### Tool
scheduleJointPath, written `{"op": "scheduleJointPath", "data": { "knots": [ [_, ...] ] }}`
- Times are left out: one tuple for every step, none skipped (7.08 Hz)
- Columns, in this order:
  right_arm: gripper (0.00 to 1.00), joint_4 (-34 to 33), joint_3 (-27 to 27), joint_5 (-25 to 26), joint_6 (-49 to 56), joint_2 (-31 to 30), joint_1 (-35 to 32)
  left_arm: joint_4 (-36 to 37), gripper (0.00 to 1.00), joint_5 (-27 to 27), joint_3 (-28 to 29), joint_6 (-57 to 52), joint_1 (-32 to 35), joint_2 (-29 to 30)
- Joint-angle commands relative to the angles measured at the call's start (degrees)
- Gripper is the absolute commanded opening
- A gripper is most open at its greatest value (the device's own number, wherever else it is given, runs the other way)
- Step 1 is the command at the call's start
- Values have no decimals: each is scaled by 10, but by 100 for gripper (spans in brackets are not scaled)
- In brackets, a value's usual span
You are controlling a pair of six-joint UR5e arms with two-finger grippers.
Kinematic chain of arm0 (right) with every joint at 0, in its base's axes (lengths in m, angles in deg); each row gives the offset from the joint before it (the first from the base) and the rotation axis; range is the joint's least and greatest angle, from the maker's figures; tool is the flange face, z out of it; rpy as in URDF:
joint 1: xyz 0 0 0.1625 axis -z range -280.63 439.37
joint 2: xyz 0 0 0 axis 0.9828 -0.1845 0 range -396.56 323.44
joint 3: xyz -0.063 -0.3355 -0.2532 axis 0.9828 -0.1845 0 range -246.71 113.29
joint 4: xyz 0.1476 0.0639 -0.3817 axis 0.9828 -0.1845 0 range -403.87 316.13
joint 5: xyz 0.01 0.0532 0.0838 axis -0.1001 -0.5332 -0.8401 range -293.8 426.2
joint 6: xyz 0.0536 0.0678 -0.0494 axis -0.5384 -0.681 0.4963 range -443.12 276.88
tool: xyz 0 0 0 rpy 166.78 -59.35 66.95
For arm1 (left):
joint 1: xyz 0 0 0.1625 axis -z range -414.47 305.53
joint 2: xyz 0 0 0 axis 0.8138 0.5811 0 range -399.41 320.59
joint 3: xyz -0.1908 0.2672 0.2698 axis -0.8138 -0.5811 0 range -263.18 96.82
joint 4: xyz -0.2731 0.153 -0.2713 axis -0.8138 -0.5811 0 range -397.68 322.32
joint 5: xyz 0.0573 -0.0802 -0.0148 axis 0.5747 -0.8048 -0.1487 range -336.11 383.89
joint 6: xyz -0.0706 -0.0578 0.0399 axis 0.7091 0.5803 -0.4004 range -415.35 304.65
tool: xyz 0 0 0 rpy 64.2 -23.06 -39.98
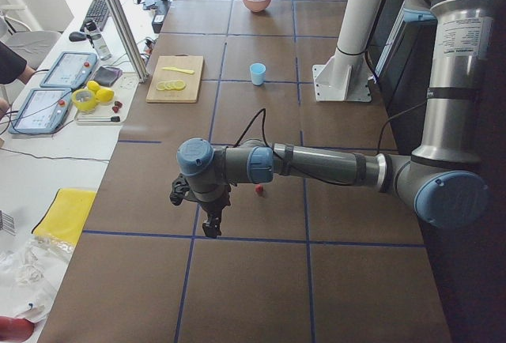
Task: Put ice and strawberries in cup
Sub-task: 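Lower the right gripper into the pink bowl and grasp ice cubes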
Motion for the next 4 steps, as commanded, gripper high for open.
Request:
{"op": "scheduleJointPath", "data": {
  "knots": [
    [84, 0, -12, 0, 0, 3, 12, 0, 100, 0, 0, 0, 0, -1],
    [83, 0, -25, 0, 0, 7, 15, 0, 100, 0, -1, 1, 0, 0],
    [81, 0, -31, 0, 0, 10, 15, 0, 100, 0, 0, 0, 0, 0],
    [75, 0, -33, 0, 0, 12, 16, 0, 100, 0, -1, 0, 0, 0]
  ]
}}
